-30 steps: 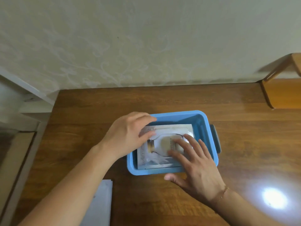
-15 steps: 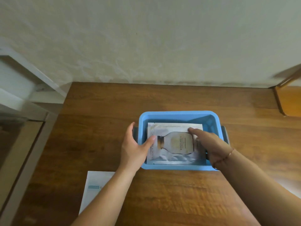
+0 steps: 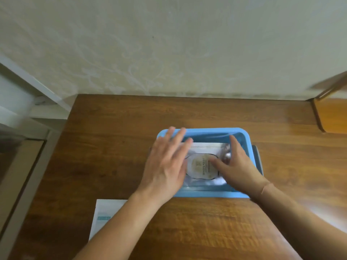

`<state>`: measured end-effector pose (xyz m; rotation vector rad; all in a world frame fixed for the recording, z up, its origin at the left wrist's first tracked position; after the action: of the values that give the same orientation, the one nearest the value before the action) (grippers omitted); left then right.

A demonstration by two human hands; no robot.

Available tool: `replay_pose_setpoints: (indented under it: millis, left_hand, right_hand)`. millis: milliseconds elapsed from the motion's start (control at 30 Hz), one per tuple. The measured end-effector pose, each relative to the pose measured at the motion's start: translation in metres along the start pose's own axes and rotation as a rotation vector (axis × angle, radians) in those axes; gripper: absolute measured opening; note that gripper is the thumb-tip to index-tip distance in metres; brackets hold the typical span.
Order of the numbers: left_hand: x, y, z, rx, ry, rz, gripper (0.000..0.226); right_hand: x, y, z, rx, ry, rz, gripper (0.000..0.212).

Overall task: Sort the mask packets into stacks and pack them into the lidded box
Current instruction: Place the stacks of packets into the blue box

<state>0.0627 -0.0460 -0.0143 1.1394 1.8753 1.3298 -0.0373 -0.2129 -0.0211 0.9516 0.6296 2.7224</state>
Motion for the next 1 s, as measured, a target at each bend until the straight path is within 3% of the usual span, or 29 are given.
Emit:
replay_pose_setpoints:
  millis: [100,167,267,500,633,700,800,933,1000]
  left_hand:
    - [-0.008,-0.006,-0.003,-0.131,-0.113,0.289,0.062]
    - [-0.009,-0.008,-0.001,-0.191,-0.066,0.434,0.073]
    - [-0.014,-0.009,-0.001,-0.258,-0.007,0.58,0.077]
    - [-0.021,-0.014,-0.001,-0.342,0.084,0.776,0.078]
    - [-0.026,-0.013,-0.003,-0.388,0.124,0.863,0.079]
    - [-0.028,-0.011,-0.004,-0.393,0.119,0.87,0.08]
    - [-0.027,-0.008,-0.003,-0.382,0.099,0.87,0.082]
    - [-0.021,-0.001,-0.001,-0.297,0.03,0.795,0.088]
    - [-0.012,0.007,0.002,-0.158,-0.004,0.73,0.088]
  right_hand:
    - [0.014,-0.004,0.001,0.566,0.368,-0.13,0.068]
    - [0.012,-0.007,-0.003,0.826,0.426,-0.042,0.064]
    - [-0.001,-0.01,-0.007,1.001,0.371,0.108,0.072]
    - [-0.014,-0.014,-0.017,1.077,0.295,0.237,0.075]
    - [-0.021,-0.017,-0.02,1.056,0.32,0.322,0.096]
    - [-0.024,-0.016,-0.019,1.032,0.362,0.249,0.097]
    - [-0.019,-0.015,-0.02,1.01,0.326,0.323,0.098]
    - [-0.01,-0.005,-0.006,1.024,0.371,0.213,0.089]
    - [-0.003,0.001,-0.011,0.907,0.446,0.156,0.092]
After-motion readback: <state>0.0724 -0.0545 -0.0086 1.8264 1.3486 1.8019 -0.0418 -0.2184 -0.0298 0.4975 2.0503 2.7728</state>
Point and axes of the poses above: each hand's wrist, its own x-axis away from the middle knuckle, its own y-axis out of the back of the hand, z = x × y, the point moved 2 cm from there along -x, towards the middle knuckle, and after that the axes turned 14 degrees about z, right-handed, at the moved point
